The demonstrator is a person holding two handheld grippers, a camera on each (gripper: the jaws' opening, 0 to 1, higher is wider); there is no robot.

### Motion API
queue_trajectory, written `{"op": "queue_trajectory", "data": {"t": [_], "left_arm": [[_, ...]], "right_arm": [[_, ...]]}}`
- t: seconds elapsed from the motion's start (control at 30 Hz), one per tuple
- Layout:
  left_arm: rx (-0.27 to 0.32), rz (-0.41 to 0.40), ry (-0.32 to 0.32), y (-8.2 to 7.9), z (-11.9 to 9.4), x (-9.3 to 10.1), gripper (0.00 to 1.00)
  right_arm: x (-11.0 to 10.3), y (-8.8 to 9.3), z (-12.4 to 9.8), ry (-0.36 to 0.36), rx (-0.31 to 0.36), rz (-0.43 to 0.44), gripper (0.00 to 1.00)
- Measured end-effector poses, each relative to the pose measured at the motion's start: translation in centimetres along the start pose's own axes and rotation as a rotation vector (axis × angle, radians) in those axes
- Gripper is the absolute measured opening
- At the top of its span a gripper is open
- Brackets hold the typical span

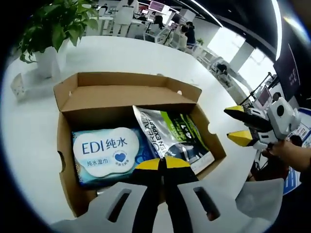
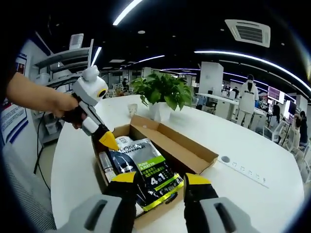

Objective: Operate the shoe box by opening the lid, removing the specified soft item, and placing it in the target area until the item is outside and the box remains undamaged.

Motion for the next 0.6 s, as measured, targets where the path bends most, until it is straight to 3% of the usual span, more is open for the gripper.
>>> {"op": "queue_trajectory", "data": {"t": [0.27,0.6], "left_arm": [[0.019,-0.005,-0.006,-0.5,-0.6,-0.1,0.00],[0.034,-0.003,-0.019,-1.7,-1.5,0.6,0.00]], "right_arm": [[-2.5,0.2,1.3,-0.051,-0.033,-0.068,0.39],[-3.2,0.5,3.1,-0.057,-0.073,-0.086,0.40]]}}
Point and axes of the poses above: the point that each gripper's makers call its tool centre point, and the gripper's own axes: z roughly forward along the fingers, x roughly to its right, y roughly out of its underside, the point moved 2 cm from there along -z, roughly backward along the fingers, and after that the axes turned 10 degrees about -x, right-handed, at the moved point
